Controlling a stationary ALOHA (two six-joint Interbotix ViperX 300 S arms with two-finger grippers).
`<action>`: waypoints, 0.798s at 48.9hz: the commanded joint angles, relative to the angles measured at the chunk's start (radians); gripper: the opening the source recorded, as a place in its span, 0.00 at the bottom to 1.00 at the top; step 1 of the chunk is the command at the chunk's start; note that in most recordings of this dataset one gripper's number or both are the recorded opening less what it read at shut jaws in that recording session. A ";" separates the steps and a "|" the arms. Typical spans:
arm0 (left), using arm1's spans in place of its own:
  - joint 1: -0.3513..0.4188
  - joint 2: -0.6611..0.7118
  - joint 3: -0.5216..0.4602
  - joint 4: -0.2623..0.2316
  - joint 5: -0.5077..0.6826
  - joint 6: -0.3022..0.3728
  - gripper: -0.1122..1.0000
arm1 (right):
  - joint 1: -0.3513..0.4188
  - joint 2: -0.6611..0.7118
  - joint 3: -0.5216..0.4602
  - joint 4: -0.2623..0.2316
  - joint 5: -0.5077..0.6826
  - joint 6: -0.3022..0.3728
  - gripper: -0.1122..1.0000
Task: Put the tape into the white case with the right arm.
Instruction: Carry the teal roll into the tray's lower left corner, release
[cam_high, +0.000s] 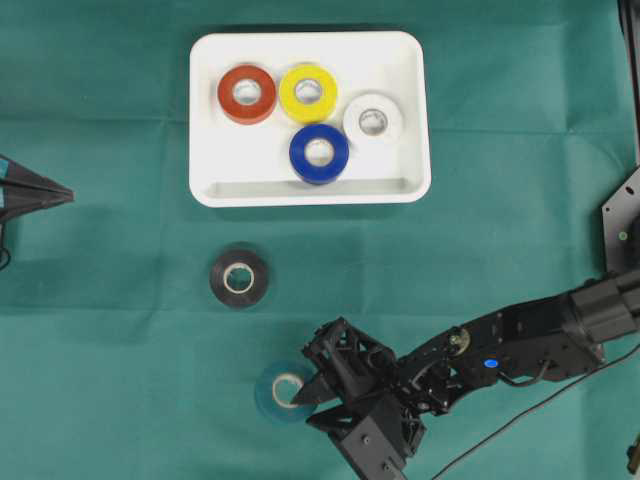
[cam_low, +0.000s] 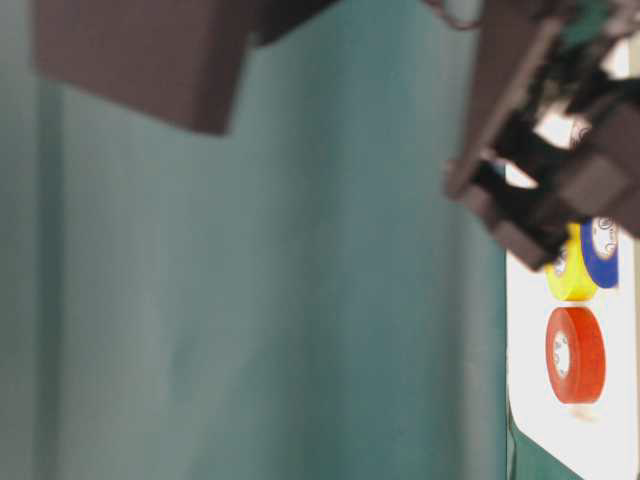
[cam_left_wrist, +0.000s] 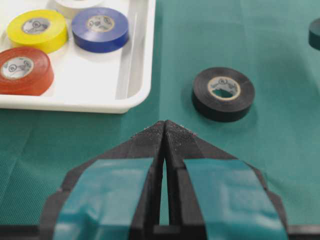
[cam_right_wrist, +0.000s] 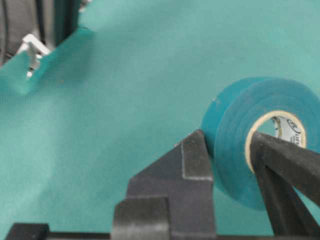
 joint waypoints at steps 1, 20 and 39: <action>0.003 0.009 -0.011 -0.002 -0.009 0.000 0.11 | -0.003 -0.041 -0.021 0.000 0.017 0.002 0.12; 0.003 0.009 -0.011 -0.002 -0.011 0.002 0.11 | -0.078 -0.040 -0.011 0.003 0.021 0.003 0.12; 0.003 0.008 -0.011 -0.002 -0.009 0.002 0.11 | -0.245 -0.040 -0.014 0.000 0.008 -0.003 0.12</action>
